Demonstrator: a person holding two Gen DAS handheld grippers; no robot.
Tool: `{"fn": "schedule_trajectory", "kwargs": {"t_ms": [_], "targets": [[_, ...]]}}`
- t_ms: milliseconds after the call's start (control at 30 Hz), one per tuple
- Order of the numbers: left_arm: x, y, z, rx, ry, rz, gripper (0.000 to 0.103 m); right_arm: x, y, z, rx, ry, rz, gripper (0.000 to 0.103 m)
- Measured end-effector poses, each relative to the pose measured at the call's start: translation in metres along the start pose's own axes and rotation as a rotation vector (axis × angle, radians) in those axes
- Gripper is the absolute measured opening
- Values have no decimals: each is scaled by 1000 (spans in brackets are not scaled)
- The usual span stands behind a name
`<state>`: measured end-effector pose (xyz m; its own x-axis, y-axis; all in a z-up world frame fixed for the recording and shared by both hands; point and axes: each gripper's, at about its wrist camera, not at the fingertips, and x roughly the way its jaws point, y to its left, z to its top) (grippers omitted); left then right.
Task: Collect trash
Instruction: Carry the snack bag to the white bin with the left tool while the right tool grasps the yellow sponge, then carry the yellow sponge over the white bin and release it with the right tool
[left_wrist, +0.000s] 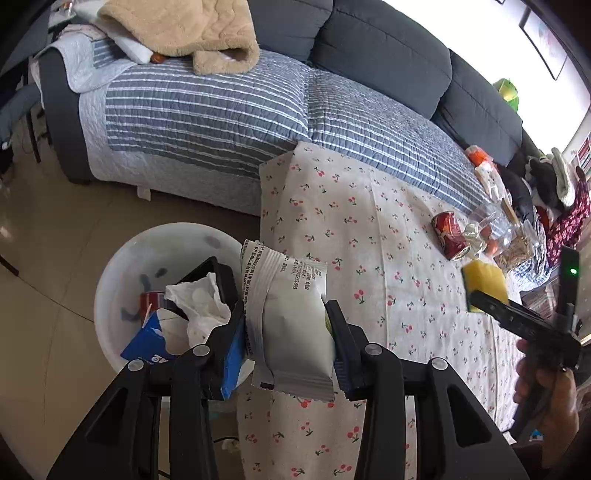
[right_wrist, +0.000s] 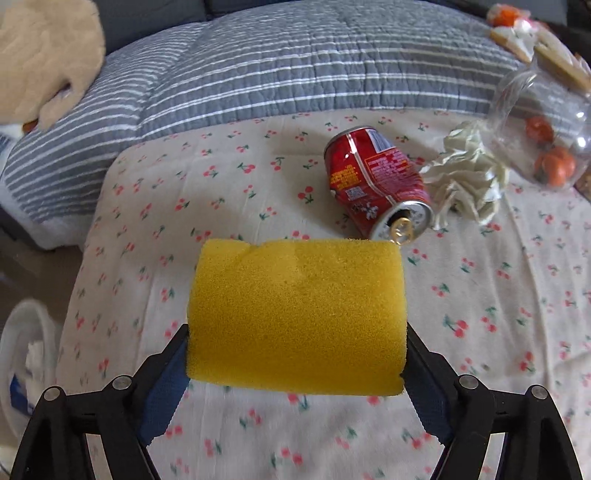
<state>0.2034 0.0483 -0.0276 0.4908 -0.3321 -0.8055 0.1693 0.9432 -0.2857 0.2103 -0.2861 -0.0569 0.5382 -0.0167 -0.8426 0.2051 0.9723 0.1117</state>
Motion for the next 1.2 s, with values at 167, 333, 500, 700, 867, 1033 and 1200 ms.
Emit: {"fn": "schedule_trajectory", "kwargs": {"t_ms": [167,333,500,700,867,1033,1200], "targets": [[-5,9,-11,-22,6,12,44,-31,7,-21,-81,2,23,87],[-8,27,-20,-63,9,47,44,-53,9,-41,-81,27,87,87],[-11,48,-21,-108,2,74,44,-56,14,-60,-64,42,128,87],[-5,70,-22,-161,10,88,44,-58,38,-67,-127,42,173,87],[5,83,-18,-180,3,89,44,-57,46,-67,-144,38,191,87],[11,83,-8,-136,-56,98,72,-53,51,-64,-144,33,195,87],[15,96,-4,-160,-34,109,89,-47,55,-65,-150,38,197,87]]}}
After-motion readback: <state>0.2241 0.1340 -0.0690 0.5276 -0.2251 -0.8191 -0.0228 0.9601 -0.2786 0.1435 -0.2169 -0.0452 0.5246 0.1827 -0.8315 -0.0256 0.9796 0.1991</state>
